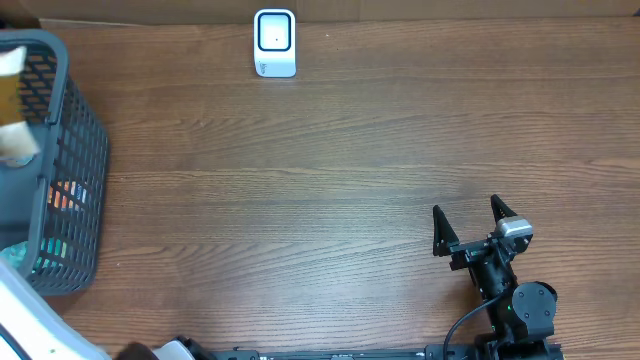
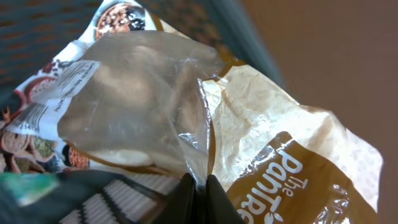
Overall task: Scan the item barcode
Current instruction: 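Grasp the clear-and-brown bread bag with the left gripper and lift, then carry the bread bag with the left gripper to the white scanner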
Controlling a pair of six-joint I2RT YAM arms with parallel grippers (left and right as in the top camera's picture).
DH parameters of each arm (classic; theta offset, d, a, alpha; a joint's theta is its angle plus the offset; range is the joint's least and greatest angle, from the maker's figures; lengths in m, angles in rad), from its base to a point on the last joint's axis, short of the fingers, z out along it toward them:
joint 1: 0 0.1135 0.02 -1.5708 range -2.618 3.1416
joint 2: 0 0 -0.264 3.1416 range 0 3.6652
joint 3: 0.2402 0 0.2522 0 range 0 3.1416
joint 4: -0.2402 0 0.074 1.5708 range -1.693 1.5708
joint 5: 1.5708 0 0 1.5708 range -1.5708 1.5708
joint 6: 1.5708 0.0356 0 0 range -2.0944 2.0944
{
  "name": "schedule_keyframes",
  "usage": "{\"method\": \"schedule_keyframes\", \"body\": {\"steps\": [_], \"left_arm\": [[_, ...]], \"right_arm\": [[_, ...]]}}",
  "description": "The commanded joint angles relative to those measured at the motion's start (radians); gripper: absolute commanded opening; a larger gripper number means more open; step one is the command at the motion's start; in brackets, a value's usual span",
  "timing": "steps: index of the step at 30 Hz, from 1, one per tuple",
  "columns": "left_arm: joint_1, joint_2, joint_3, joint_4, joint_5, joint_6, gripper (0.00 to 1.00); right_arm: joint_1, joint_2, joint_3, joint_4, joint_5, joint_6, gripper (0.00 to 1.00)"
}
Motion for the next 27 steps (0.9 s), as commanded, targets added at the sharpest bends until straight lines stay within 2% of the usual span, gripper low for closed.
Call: {"method": "schedule_keyframes", "body": {"steps": [1, 9, 16, 21, 27], "left_arm": [[-0.124, -0.076, 0.023, 0.0, 0.012, 0.049, 0.04], [-0.563, -0.098, 0.017, -0.094, -0.131, 0.095, 0.04], [-0.948, -0.001, 0.009, -0.137, -0.259, 0.122, 0.04], [-1.13, 0.127, 0.009, -0.128, -0.311, 0.133, 0.04], [-1.235, 0.316, 0.009, -0.054, -0.314, 0.167, 0.04]], "right_arm": [[-0.001, -0.011, -0.01, 0.004, -0.003, -0.004, 1.0], [-0.001, -0.011, -0.01, 0.004, -0.003, -0.004, 1.0], [-0.001, -0.011, -0.01, 0.004, -0.003, -0.004, 1.0], [-0.001, -0.011, -0.01, 0.004, -0.003, -0.004, 1.0], [-0.001, -0.011, -0.01, 0.004, -0.003, -0.004, 1.0]]}}
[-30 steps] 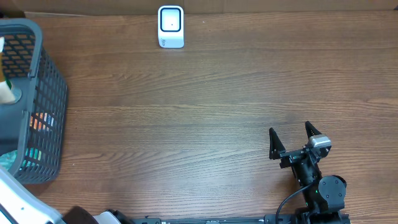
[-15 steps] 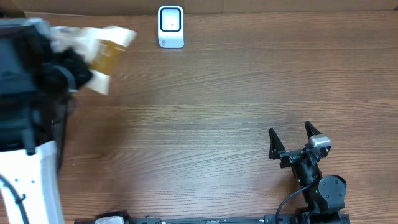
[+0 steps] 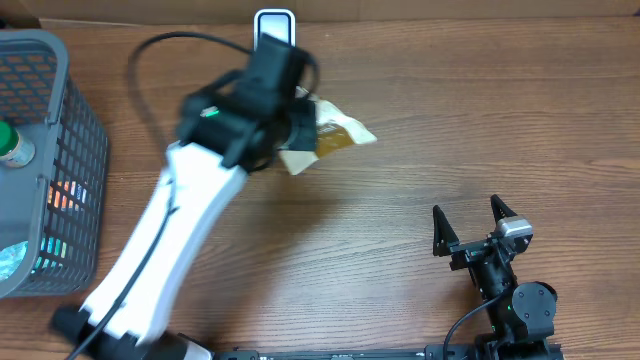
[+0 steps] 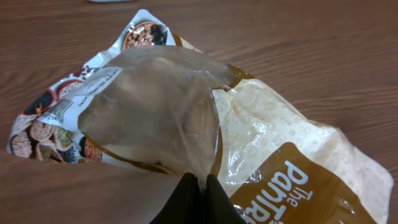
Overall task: Scan the item barcode
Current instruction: 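Carry the bread bag with the left gripper to the white scanner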
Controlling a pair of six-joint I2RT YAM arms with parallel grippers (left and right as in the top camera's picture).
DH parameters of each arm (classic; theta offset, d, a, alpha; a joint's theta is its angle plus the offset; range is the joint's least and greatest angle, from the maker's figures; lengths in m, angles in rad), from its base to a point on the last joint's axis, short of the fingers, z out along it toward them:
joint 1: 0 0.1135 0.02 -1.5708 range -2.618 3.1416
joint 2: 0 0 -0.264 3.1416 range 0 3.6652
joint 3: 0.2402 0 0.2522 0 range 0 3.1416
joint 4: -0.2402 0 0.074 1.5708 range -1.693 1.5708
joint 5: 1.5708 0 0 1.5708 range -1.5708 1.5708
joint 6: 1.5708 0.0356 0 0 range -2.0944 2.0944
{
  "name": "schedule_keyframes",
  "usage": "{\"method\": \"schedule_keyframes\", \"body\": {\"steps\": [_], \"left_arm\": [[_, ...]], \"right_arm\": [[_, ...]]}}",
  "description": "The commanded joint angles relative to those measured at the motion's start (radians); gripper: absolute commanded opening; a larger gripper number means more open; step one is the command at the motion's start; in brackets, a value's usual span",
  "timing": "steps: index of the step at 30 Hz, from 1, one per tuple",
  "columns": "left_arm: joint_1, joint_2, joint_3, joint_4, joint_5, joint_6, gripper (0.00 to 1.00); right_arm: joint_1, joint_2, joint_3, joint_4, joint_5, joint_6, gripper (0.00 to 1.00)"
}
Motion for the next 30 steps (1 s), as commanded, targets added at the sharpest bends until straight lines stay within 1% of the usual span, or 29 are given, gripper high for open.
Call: {"method": "schedule_keyframes", "body": {"steps": [1, 4, 7, 9, 14, 18, 27, 30], "left_arm": [[-0.045, 0.097, 0.009, 0.042, -0.035, 0.053, 0.04], [-0.083, 0.175, 0.009, 0.101, -0.031, 0.099, 0.04], [-0.116, 0.244, 0.009, 0.156, -0.013, 0.182, 0.04], [-0.133, 0.279, 0.009, 0.177, -0.011, 0.212, 0.04], [-0.149, 0.354, 0.009, 0.219, 0.002, 0.22, 0.04], [-0.149, 0.383, 0.009, 0.235, 0.05, 0.24, 0.04], [-0.153, 0.387, 0.009, 0.263, 0.241, 0.385, 0.04], [-0.156, 0.387, 0.009, 0.258, 0.266, 0.389, 0.04]], "right_arm": [[-0.001, -0.011, -0.01, 0.004, -0.003, -0.005, 1.0], [-0.001, -0.011, -0.01, 0.004, -0.003, -0.005, 1.0], [-0.001, -0.011, -0.01, 0.004, -0.003, -0.005, 1.0], [-0.001, -0.011, -0.01, 0.004, -0.003, -0.005, 1.0], [-0.001, -0.011, -0.01, 0.004, -0.003, -0.005, 1.0], [-0.001, -0.011, -0.01, 0.004, -0.003, -0.005, 1.0], [-0.001, -0.011, -0.01, 0.004, -0.003, -0.005, 1.0], [-0.001, -0.011, -0.01, 0.005, -0.003, -0.005, 1.0]]}}
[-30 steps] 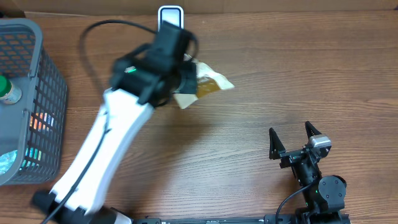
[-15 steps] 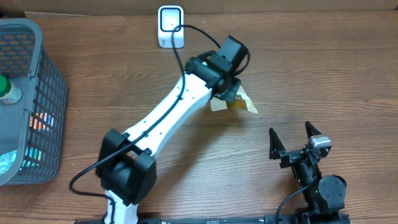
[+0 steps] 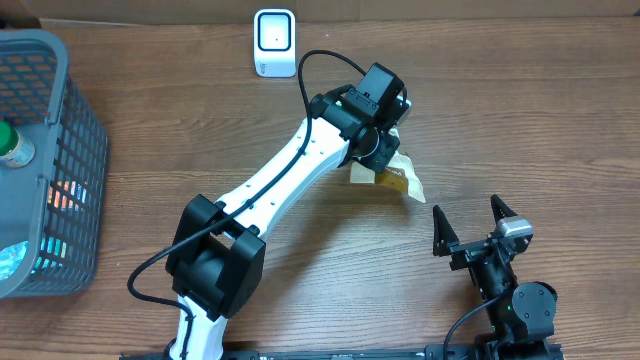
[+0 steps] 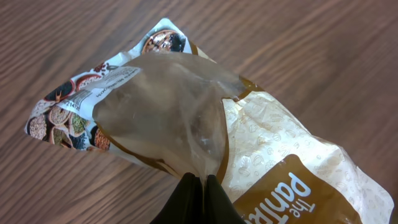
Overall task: Scan the item barcode
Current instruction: 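Carry the bread bag with the left gripper to the white scanner, then lower the bread bag onto the table center and release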
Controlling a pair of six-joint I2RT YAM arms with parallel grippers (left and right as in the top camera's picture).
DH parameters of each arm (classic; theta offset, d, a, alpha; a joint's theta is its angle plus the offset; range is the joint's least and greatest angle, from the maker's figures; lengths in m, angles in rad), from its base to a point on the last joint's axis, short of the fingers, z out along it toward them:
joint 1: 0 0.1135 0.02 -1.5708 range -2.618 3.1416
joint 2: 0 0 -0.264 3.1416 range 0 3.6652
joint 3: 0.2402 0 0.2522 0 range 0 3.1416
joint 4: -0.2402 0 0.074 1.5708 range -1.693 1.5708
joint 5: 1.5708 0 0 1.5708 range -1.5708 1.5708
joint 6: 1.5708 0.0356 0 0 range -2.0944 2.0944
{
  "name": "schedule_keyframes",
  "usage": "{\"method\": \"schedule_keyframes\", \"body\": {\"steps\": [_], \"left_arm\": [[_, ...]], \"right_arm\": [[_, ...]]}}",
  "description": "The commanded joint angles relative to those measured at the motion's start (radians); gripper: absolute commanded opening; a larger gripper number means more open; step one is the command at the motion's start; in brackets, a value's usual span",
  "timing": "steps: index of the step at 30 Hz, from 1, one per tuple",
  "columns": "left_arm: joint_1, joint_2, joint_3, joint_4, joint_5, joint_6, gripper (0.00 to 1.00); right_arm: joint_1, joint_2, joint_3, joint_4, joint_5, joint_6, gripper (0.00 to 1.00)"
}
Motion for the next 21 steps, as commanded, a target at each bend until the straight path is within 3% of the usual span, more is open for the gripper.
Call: {"method": "schedule_keyframes", "body": {"steps": [1, 4, 5, 8, 10, 16, 21], "left_arm": [[-0.007, 0.003, 0.01, -0.002, 0.082, 0.056, 0.04], [-0.009, 0.003, 0.01, -0.007, 0.101, 0.042, 0.05], [-0.01, 0.003, 0.01, -0.008, 0.102, 0.032, 0.11], [-0.01, 0.003, 0.01, -0.011, 0.11, -0.003, 0.47], [-0.009, 0.003, 0.01, -0.01, 0.109, -0.027, 0.61], [0.002, 0.002, 0.044, -0.037, 0.037, -0.141, 0.66], [0.036, 0.002, 0.188, -0.183, -0.046, -0.184, 0.66]], "right_arm": [[-0.001, -0.011, -0.01, 0.004, -0.003, -0.004, 1.0], [-0.001, -0.011, -0.01, 0.004, -0.003, -0.004, 1.0], [-0.001, -0.011, -0.01, 0.004, -0.003, -0.004, 1.0], [-0.001, -0.011, -0.01, 0.004, -0.003, -0.004, 1.0], [-0.001, -0.011, -0.01, 0.004, -0.003, -0.004, 1.0], [-0.001, -0.011, -0.01, 0.004, -0.003, -0.004, 1.0], [-0.001, -0.011, -0.01, 0.004, -0.003, -0.004, 1.0]]}}
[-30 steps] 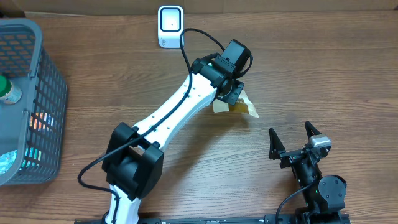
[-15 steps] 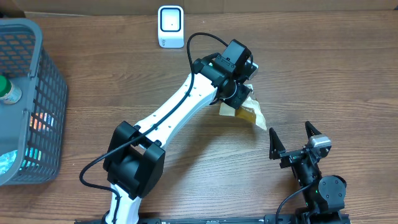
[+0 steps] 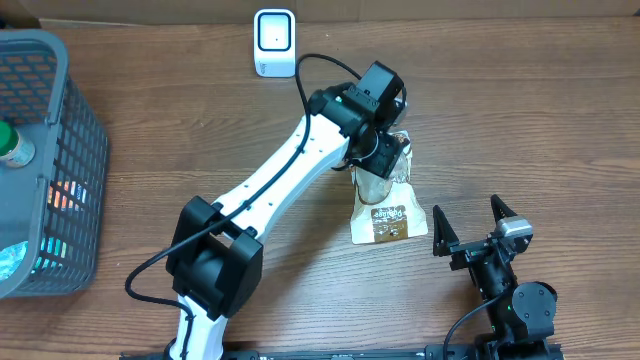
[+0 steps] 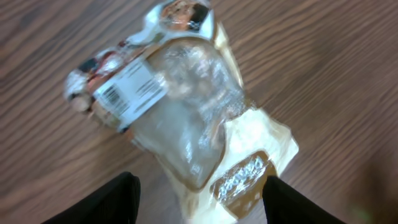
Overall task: Scan the item barcode
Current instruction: 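Lower the bread bag onto the table center and release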
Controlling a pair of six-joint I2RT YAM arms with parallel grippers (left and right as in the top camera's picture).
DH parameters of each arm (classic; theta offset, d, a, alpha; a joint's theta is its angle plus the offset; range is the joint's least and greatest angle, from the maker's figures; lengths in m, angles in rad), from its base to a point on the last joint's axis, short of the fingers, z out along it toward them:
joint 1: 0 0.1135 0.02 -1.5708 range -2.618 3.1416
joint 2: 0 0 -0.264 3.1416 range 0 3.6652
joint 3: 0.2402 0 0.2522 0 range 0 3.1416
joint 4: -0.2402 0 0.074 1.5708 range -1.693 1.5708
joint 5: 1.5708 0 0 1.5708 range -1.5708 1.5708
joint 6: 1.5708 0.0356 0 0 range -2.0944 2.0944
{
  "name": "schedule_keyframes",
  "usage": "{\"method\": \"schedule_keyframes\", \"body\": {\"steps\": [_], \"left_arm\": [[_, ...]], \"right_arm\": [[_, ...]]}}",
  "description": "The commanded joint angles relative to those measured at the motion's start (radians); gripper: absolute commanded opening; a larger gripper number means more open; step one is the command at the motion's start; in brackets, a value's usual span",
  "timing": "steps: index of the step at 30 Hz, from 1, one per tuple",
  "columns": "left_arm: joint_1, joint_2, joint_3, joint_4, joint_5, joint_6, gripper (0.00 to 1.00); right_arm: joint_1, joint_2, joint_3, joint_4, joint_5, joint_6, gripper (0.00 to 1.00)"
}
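The item is a clear and brown bread bag (image 3: 385,205) lying flat on the wooden table in front of my right arm. In the left wrist view the bag (image 4: 186,118) shows a white barcode label (image 4: 127,93) facing up. My left gripper (image 3: 379,152) hovers open over the bag's far end, and its black fingers (image 4: 118,199) stand wide apart with nothing between them. The white scanner (image 3: 274,42) stands at the table's far edge. My right gripper (image 3: 468,232) rests open near the front, just right of the bag.
A grey mesh basket (image 3: 60,140) with several other goods stands at the table's left edge. The left arm's white links stretch diagonally from the front left across the middle of the table.
My left gripper was shut on the bag, holding it off the table. Now it is open and the bag lies flat below it, label side up. The right arm has not moved.
My left gripper was shut on the bag over the basket at the far left. Then it held the bag near the scanner, then over the table's middle right. Now the bag lies let go on the table there.
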Motion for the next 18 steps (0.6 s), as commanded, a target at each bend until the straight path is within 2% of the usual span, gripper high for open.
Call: {"method": "schedule_keyframes", "body": {"steps": [1, 10, 15, 18], "left_arm": [[0.035, 0.001, 0.155, -0.081, -0.087, -0.061, 0.66], [0.179, -0.007, 0.65, -0.447, -0.238, -0.123, 0.66], [0.339, -0.034, 0.917, -0.615, -0.281, -0.17, 0.68], [0.473, -0.069, 1.01, -0.65, -0.26, -0.18, 0.71]], "right_arm": [[-0.001, -0.011, -0.01, 0.005, -0.003, -0.005, 1.0], [-0.001, -0.011, -0.01, 0.005, -0.003, -0.005, 1.0], [-0.001, -0.011, -0.01, 0.005, -0.003, -0.005, 1.0], [-0.001, -0.011, -0.01, 0.005, -0.003, -0.005, 1.0]]}}
